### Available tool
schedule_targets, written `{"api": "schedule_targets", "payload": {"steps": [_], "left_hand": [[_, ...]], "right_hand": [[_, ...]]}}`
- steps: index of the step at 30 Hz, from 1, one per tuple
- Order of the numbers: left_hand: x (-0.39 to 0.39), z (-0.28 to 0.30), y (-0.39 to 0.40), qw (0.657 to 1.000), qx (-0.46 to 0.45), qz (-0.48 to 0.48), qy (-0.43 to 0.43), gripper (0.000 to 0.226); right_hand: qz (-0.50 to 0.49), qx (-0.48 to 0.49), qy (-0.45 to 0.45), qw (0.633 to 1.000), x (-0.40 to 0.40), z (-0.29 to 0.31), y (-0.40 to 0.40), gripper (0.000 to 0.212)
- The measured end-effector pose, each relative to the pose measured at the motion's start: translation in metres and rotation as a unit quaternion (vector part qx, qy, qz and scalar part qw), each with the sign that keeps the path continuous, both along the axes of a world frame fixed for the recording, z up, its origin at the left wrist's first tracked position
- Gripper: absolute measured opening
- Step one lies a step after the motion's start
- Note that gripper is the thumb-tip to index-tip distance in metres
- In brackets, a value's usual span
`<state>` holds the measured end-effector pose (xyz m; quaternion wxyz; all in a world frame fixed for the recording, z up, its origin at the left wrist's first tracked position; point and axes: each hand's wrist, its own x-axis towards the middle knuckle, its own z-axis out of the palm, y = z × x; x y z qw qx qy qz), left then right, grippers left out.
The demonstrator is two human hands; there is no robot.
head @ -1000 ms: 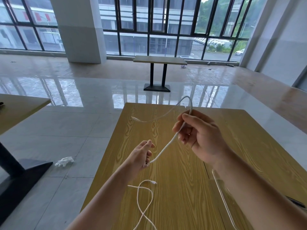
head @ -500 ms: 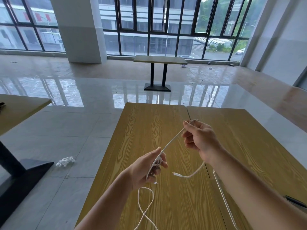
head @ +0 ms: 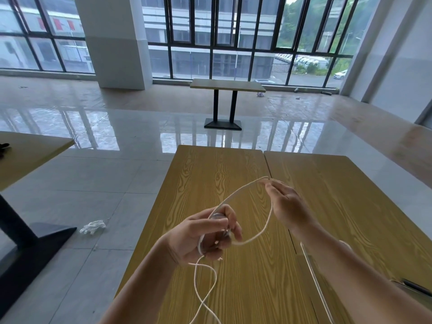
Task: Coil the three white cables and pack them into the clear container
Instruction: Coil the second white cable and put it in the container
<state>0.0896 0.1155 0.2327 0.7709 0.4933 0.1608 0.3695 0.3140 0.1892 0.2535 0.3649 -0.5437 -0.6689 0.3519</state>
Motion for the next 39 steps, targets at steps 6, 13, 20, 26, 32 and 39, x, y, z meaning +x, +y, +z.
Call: {"api": "schedule_targets", "payload": {"steps": [6, 13, 20, 26, 32, 39], "left_hand": [[-0.018, 0.008, 0.012, 0.968, -0.050, 0.246, 0.015, 0.024], [-0.011, -0.001, 0.028, 0.922, -0.128, 0.357, -0.077, 0.035], [-0.010, -0.011, 0.045, 0.838, -0.222, 0.452, -0.210, 0.034], [-0.018, -0.023, 0.051, 0.798, -0.261, 0.504, -0.203, 0.026], [-0.016, -0.028, 0.051, 0.805, -0.257, 0.487, -0.219, 0.019], [-0.019, -0.027, 0.054, 0.829, -0.223, 0.489, -0.153, 0.020]], "right_hand": [[0.015, 0.047, 0.006, 0.999, 0.003, -0.003, -0.002, 0.046], [0.029, 0.018, 0.095, 0.995, -0.003, -0.008, -0.012, 0.030], [0.038, -0.036, 0.169, 0.984, 0.004, -0.013, -0.015, 0.041], [0.142, -0.143, 0.186, 0.962, 0.023, -0.013, -0.014, 0.056], [0.141, -0.046, 0.075, 0.986, 0.017, -0.010, -0.020, 0.040], [0.130, 0.011, 0.099, 0.986, 0.006, -0.003, -0.026, 0.023]]}}
